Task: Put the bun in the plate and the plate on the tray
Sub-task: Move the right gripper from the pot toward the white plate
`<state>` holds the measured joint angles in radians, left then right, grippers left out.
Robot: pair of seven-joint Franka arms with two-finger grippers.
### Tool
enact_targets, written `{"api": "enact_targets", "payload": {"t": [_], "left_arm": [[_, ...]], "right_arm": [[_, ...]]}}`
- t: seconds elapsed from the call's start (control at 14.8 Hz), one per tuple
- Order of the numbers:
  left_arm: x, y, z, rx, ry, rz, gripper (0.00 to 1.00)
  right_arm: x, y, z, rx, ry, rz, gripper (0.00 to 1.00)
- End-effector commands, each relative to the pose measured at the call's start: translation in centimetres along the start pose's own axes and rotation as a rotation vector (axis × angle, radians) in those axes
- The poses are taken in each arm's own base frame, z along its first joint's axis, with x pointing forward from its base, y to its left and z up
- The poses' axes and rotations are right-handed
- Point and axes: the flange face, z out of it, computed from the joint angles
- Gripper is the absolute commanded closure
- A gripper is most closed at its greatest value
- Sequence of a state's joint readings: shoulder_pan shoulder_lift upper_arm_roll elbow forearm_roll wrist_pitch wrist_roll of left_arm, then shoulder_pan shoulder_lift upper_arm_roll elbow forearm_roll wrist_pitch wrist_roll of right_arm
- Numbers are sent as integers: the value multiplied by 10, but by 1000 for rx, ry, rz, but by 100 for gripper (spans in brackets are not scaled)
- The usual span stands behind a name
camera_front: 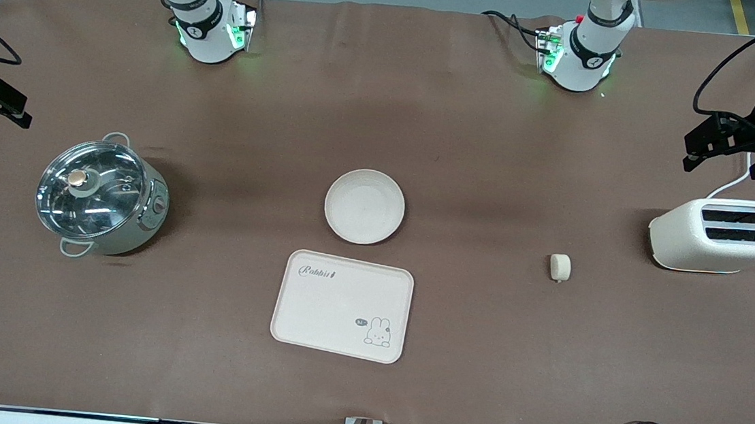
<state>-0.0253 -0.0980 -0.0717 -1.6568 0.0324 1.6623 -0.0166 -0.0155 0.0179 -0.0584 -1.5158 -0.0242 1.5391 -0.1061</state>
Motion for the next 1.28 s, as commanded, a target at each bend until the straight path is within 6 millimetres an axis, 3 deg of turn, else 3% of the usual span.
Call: {"api": "enact_targets", "payload": {"t": [0.0, 0.27, 0.41, 0.54, 0.68, 0.81, 0.95, 1.08, 1.22], "left_arm": [[-1, -3, -3, -8, -16, 11, 0], [-2, -2, 1, -9, -41, -8, 0], [-5, -2, 26, -10, -113, 8, 0], [16, 6, 76, -16, -163, 24, 0], [51, 9, 156, -26, -183, 27, 0], [70, 14, 230, -33, -212, 16, 0], [75, 19, 298, -43, -206, 6, 0], [66, 21, 354, -49, -148, -4, 0], [58, 27, 392, -61, -115, -16, 0]], "right_arm": [[-4, 1, -4, -15, 4, -10, 0], [-4, -1, -2, -11, -6, -4, 0], [-7, -4, 11, 5, -48, -8, 0], [-6, -18, 35, 13, -93, -28, 0], [-6, -37, 55, 71, -122, -47, 0], [-5, -50, 80, 90, -135, -53, 0], [-5, -67, 110, 91, -141, -54, 0], [-3, -90, 121, 118, -135, -35, 0], [0, -128, 135, 112, -146, -39, 0]]}}
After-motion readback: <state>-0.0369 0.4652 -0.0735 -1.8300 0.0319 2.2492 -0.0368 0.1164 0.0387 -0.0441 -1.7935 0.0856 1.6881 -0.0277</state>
